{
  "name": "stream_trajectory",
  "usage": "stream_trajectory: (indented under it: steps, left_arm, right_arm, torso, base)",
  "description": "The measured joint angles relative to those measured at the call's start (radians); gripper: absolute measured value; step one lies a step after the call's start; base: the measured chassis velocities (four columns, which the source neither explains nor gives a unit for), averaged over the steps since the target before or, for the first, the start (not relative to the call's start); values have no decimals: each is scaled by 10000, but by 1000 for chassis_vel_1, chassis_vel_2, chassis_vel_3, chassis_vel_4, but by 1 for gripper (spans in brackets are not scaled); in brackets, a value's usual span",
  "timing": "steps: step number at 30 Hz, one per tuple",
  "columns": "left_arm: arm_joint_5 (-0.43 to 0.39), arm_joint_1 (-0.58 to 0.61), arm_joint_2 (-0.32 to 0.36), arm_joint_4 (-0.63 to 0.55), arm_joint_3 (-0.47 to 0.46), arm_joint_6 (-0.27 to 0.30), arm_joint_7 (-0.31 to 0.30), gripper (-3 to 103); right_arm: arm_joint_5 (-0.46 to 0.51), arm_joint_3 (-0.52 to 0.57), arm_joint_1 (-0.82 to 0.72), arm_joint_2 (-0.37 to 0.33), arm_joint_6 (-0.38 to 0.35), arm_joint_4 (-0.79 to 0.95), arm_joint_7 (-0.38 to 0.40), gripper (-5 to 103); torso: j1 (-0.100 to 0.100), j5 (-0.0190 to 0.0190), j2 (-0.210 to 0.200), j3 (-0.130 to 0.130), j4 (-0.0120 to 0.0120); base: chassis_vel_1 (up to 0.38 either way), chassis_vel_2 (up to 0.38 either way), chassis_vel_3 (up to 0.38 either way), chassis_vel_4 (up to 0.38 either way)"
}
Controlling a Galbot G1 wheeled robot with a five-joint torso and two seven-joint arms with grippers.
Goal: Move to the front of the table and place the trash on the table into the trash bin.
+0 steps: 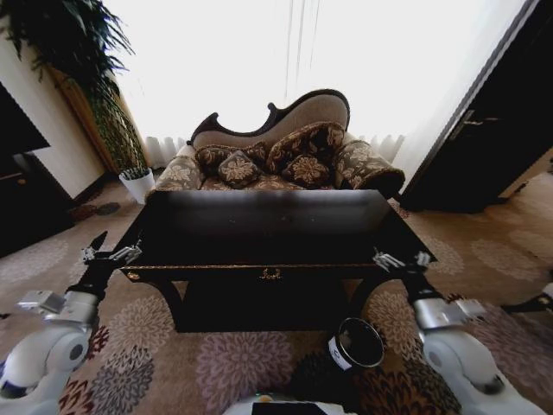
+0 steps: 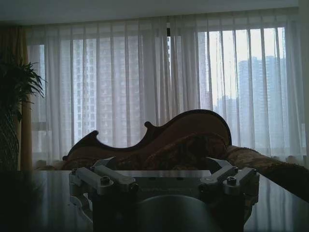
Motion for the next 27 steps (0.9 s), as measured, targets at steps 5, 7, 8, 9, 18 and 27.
stream_trajectory:
  steps: [5,7,8,9,18,27]
  left_arm:
    - [0,0,0,0,0,0,0,100]
    - [0,0,0,0,0,0,0,100]
    - [0,0,0,0,0,0,0,100]
    - [0,0,0,1,0,0,0,100]
    - [0,0,0,0,0,0,0,100]
    - [0,0,0,0,0,0,0,100]
  right_arm:
    - [70,-572,475,-331,-135,-439,117,100]
    - [112,-678,582,-404,-147,-586,143,100]
    - [112,-678,582,-404,-147,-586,143,100]
    - [140,-699,607,-419,-148,-633,149,100]
    - [220,-673,765,-548,-144,-921,265,100]
    - [269,-637,783,-580,-146,-944,327,100]
  torso:
    - [0,0,0,0,0]
    - [0,0,0,0,-1]
    - [0,0,0,0,-1]
    - [0,0,0,0,-1]
    - [0,0,0,-1,-1]
    - [0,-1,0,-1,-1]
  base:
    - [0,0,0,0]
    - [0,0,0,0]
    - [0,0,0,0]
    - [0,0,0,0]
    - [0,0,0,0]
    - [0,0,0,0]
